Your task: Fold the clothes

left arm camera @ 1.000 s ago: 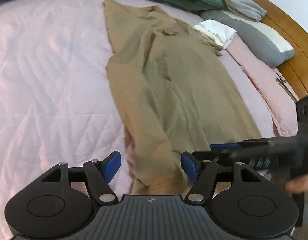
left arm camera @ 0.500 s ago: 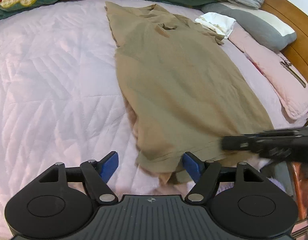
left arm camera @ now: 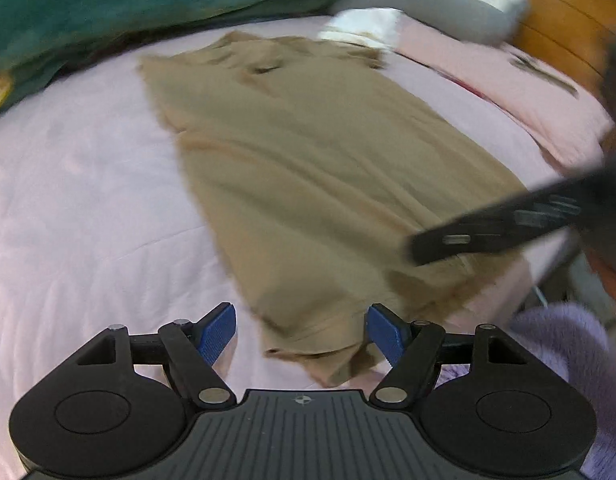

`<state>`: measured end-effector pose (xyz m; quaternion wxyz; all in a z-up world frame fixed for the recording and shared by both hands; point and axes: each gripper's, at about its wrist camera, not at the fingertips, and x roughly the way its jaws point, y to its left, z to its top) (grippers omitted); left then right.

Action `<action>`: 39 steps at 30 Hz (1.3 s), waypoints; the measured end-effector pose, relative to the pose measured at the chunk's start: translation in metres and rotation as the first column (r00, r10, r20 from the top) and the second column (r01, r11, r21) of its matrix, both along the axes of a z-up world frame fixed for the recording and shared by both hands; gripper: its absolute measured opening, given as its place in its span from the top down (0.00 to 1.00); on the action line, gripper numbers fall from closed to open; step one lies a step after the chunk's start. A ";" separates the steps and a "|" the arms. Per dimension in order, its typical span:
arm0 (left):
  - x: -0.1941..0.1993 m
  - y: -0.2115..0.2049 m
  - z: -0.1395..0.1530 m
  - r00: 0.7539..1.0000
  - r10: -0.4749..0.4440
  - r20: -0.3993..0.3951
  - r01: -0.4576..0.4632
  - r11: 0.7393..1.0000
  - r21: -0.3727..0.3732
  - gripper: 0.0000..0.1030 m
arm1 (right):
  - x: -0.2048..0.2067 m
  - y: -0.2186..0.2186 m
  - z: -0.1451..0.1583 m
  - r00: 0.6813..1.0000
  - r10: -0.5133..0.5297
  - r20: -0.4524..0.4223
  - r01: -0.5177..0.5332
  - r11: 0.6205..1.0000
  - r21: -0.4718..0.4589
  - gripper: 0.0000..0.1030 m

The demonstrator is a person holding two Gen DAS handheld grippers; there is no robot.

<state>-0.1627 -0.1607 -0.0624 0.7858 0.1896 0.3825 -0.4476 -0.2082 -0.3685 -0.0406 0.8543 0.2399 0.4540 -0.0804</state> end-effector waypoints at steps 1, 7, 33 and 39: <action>0.000 -0.006 -0.003 1.000 -0.023 -0.003 0.023 1.000 0.002 0.28 | 0.006 -0.002 -0.006 1.000 0.001 -0.025 -0.001 1.000 0.006 0.36; 0.006 -0.015 -0.019 0.998 -0.031 -0.057 0.027 0.997 -0.072 0.29 | 0.005 -0.004 -0.016 1.000 -0.009 -0.025 0.011 0.998 0.062 0.39; 0.019 -0.008 0.052 0.997 -0.059 -0.050 0.046 0.972 -0.230 0.46 | -0.066 -0.072 0.034 0.980 -0.199 -0.010 0.198 0.978 -0.059 0.35; 0.019 -0.045 -0.012 0.993 -0.040 -0.110 0.036 0.999 -0.036 0.46 | -0.095 -0.104 -0.010 0.947 -0.318 -0.044 0.317 0.948 -0.020 0.31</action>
